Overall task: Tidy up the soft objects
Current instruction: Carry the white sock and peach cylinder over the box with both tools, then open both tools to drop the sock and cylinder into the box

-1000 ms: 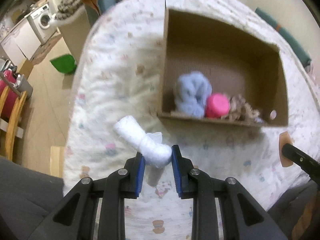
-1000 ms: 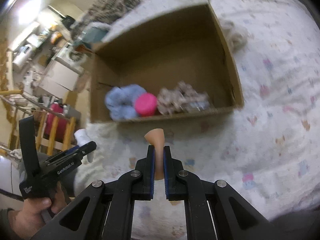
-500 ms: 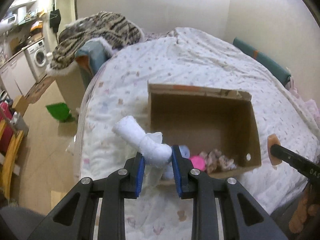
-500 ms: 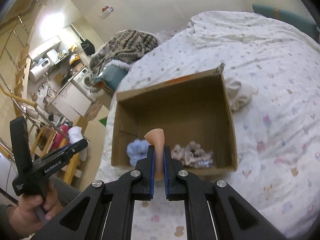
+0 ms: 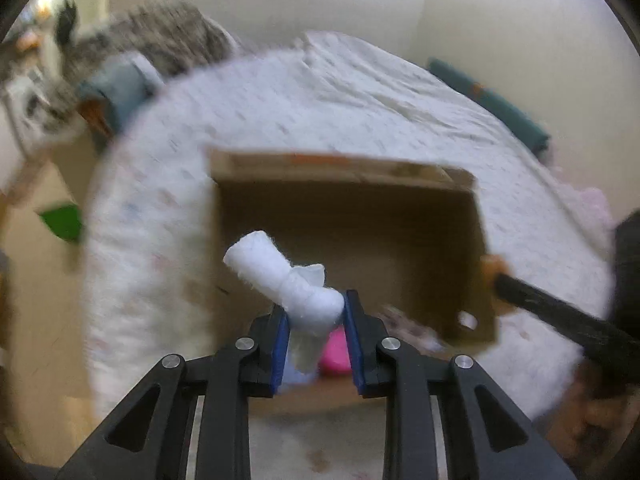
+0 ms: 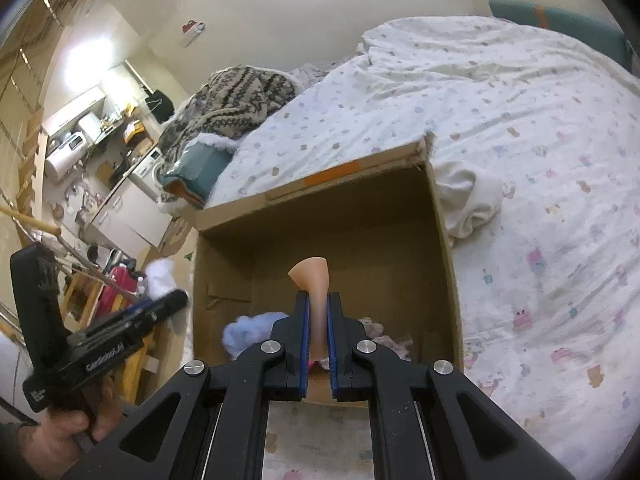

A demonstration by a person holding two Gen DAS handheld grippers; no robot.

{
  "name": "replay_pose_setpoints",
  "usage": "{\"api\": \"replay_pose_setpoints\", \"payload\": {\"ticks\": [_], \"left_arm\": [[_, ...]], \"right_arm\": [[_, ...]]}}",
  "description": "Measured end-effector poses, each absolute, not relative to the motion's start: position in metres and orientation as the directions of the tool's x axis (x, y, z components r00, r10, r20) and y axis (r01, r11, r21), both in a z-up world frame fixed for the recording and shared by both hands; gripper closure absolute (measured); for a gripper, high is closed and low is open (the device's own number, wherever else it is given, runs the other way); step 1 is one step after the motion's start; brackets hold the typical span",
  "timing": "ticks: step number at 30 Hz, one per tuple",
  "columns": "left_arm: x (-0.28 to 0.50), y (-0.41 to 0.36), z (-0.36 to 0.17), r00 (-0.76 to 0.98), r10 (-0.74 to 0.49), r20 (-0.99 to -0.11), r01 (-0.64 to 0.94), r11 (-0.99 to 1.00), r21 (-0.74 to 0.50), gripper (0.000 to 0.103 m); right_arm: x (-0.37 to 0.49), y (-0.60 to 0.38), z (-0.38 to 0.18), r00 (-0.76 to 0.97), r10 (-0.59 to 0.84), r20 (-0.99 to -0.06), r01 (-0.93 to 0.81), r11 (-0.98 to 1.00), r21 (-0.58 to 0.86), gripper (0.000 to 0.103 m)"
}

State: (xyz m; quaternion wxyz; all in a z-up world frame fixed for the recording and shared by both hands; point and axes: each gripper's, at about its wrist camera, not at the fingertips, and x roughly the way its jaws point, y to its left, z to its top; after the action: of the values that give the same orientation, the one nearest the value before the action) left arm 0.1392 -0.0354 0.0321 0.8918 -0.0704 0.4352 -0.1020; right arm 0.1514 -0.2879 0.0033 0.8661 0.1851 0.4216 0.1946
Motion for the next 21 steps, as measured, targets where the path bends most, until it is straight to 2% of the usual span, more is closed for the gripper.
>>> {"api": "replay_pose_setpoints", "payload": {"ticks": [1,4,9,17,21], "left_arm": [[0.138,-0.035,0.028,0.601,-0.257,-0.757,0.127,0.966,-0.227,0.08],[0.135,-0.04,0.021,0.635,-0.168,-0.754,0.117,0.986,-0.122,0.08],[0.138,-0.048,0.014,0.629,-0.175,-0.758,0.134,0.984,-0.116,0.079],[0.14,-0.06,-0.002,0.625,-0.077,-0.777,0.127,0.992,0.004,0.079],[0.138,-0.064,-0.003,0.634,-0.076,-0.77,0.145,0.989,0.022,0.079]], "right_arm": [[0.153,-0.29,-0.004,0.554,0.494,-0.67,-0.153,0.851,0.502,0.094],[0.156,-0.289,-0.017,0.524,0.477,-0.706,-0.115,0.861,0.496,0.094],[0.158,-0.274,-0.03,0.474,0.449,-0.758,-0.121,0.886,0.448,0.094],[0.157,-0.262,-0.038,0.446,0.413,-0.794,-0.149,0.909,0.389,0.093],[0.157,-0.257,-0.04,0.435,0.409,-0.803,-0.157,0.912,0.379,0.093]]}}
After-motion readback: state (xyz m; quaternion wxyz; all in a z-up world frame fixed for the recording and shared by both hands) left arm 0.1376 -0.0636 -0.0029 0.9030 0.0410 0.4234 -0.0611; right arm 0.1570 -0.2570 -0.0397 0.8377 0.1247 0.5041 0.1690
